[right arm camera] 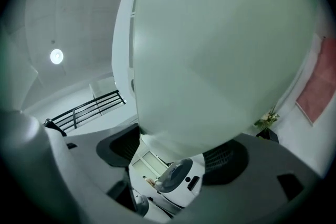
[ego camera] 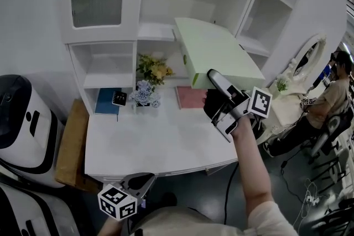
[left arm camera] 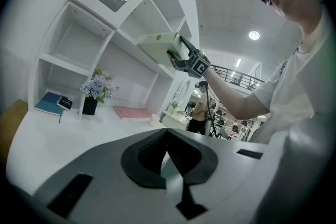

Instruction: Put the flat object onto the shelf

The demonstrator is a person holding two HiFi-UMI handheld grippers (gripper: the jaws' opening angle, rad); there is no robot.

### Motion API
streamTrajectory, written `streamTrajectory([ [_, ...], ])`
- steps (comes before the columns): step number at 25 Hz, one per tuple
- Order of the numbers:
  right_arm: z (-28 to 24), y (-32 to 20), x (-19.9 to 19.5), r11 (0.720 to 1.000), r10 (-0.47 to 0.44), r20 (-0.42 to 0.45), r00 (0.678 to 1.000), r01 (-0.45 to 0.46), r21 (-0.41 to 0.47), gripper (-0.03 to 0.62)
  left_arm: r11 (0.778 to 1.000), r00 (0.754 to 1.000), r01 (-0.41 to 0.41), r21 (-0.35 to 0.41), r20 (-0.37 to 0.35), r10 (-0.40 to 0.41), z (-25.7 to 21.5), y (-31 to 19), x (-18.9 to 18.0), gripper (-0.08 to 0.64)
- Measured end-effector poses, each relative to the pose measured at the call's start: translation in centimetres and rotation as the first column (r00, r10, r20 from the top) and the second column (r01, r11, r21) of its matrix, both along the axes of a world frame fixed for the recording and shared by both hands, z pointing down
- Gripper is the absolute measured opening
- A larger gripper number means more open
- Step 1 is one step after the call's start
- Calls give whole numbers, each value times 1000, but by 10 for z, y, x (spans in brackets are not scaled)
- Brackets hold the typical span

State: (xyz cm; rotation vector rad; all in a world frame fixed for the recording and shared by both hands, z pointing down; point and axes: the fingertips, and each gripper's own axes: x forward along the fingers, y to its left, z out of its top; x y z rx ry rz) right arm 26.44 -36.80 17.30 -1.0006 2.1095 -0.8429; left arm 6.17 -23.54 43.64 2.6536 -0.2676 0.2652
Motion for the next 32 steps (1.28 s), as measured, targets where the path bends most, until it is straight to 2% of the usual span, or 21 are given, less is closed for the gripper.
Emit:
streamTrajectory([
  [5,-3,2,-7,999,-18,-143,990,23,34,354,1000,1000,-9,1,7,9,2,-1,5,14],
  [8,-2,2,-10,999,-11,-258,966,22,37,354,1000,1000,-15,4,10,15,2,-2,8,14],
  [10,-2,2,-10,999,-5,-292,956,16,37,354,1000,1000,-19,7,10,19,2,-3,10,14],
  [26,-6,-12,0,998,62,-273,960,-50,50,354,1000,1000,1,17,6,-1,-5,-7,5,14],
  [32,-5,-32,5,997,78,-275,958,-67,48,354,1000,1000,12,11,14,-12,-1,-25,2,14],
])
